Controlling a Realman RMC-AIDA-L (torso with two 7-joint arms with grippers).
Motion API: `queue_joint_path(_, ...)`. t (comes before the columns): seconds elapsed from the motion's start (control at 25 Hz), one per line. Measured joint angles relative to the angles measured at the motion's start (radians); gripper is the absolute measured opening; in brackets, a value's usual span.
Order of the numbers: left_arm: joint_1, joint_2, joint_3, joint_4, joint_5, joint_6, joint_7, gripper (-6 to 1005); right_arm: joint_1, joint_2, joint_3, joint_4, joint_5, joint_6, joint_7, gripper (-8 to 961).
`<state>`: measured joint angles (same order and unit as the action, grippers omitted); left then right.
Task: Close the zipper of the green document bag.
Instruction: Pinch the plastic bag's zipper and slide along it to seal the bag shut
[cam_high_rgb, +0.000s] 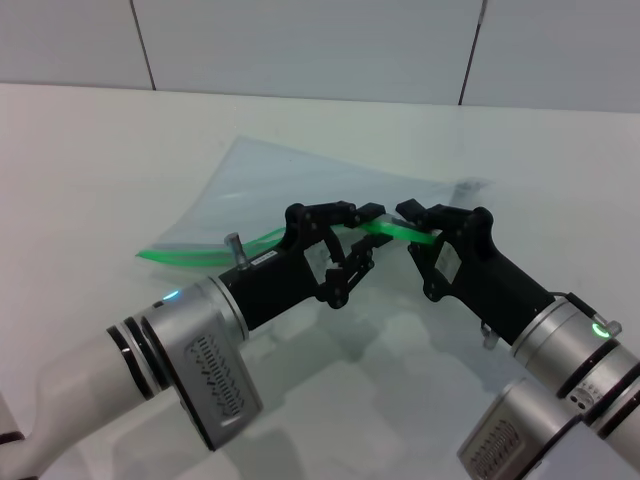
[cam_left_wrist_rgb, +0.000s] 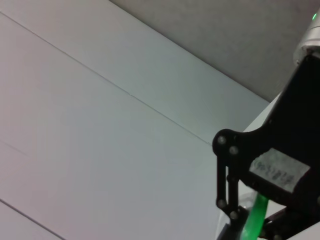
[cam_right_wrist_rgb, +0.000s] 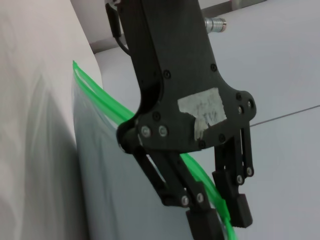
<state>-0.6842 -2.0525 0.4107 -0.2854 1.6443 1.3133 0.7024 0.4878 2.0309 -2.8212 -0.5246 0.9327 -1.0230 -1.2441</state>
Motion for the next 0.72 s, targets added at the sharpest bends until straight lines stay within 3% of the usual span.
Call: queue_joint_path(0.72,-0.006,0.0,0.001,0.0,0.008,-0.005,0.039,204,0.0,0.0,-0.009,0.0,0.0,0.0,-0.009,121)
